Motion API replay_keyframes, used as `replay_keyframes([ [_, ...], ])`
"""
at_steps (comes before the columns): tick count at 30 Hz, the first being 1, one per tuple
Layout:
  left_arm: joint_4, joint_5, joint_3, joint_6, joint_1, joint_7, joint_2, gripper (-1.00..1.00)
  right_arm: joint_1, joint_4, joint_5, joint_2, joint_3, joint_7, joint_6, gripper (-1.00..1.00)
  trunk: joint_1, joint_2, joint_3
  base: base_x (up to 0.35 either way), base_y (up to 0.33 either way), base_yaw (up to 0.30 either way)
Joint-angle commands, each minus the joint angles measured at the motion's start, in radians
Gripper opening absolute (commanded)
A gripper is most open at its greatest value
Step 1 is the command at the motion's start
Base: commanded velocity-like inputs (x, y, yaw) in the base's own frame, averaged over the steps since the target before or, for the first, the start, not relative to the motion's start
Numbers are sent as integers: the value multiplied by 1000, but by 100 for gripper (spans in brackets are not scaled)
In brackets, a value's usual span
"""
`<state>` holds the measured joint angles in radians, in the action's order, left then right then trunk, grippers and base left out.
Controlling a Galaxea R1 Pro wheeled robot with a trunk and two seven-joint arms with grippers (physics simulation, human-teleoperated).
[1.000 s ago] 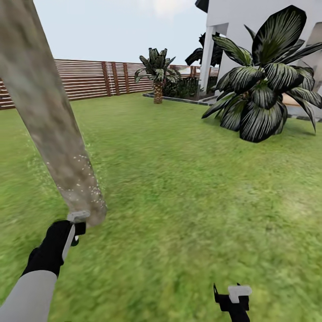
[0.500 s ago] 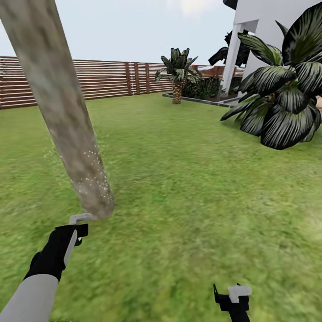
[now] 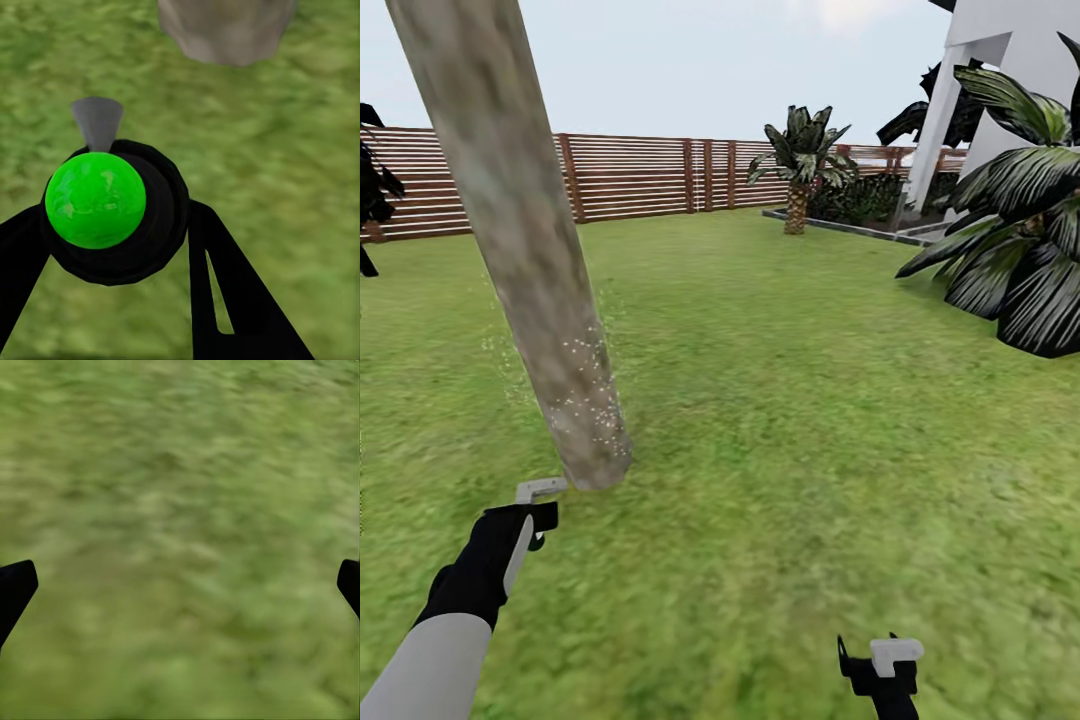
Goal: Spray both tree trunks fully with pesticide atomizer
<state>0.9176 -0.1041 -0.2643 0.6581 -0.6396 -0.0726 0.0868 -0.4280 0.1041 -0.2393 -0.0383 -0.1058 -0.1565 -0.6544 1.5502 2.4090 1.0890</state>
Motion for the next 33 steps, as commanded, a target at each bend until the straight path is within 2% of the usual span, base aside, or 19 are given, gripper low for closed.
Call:
replay_keyframes([
  [1, 0, 0, -1, 0, 0, 0, 0, -100, 0, 0, 0, 0, 0, 0, 0, 100, 0, 0, 0, 15, -15, 24],
  [9, 14, -3, 14, -2, -8, 6, -7, -100, 0, 0, 0, -1, 0, 0, 1, 100, 0, 0, 0, -124, -1, 2],
  [12, 16, -3, 107, 10, -27, 3, -20, -100, 0, -1, 0, -1, 0, 0, 1, 100, 0, 0, 0, -27, 0, 0],
  [14, 10, -1, 126, 33, -88, 2, -31, -100, 0, -1, 0, 0, 0, 0, 1, 100, 0, 0, 0, -3, 0, 0],
  [17, 4, -1, 123, 68, -138, 3, -24, -100, 0, -1, 0, 0, 0, 0, 1, 100, 0, 0, 0, 0, 0, 0],
  [19, 5, -3, 100, 73, -163, 4, -13, -100, 0, -7, 0, 0, 0, 0, 1, 100, 0, 0, 0, 0, 0, 0],
  [22, 12, -3, 75, 76, -170, 5, -4, -100, 0, -11, 0, 0, 0, 0, 1, 100, 0, 0, 0, 0, 0, 0],
  [26, 17, -3, 76, 121, -190, 5, -29, -100, 0, -12, 0, 0, 0, 0, 1, 100, 0, 0, 0, -121, 30, 0],
  [28, 18, -3, 77, 152, -225, 5, -41, -100, 0, -12, 0, 0, 0, 0, 1, 100, 0, 0, 0, -19, 5, 0],
  [31, 13, -3, 77, 207, -288, 5, -44, -100, 0, -12, 0, 0, 0, 0, 1, 100, 0, 0, 0, -2, 1, 0],
  [33, 16, -4, 77, 231, -301, 5, -42, -100, 0, -12, 0, 0, 0, 0, 1, 100, 0, 0, 0, 0, 0, 0],
])
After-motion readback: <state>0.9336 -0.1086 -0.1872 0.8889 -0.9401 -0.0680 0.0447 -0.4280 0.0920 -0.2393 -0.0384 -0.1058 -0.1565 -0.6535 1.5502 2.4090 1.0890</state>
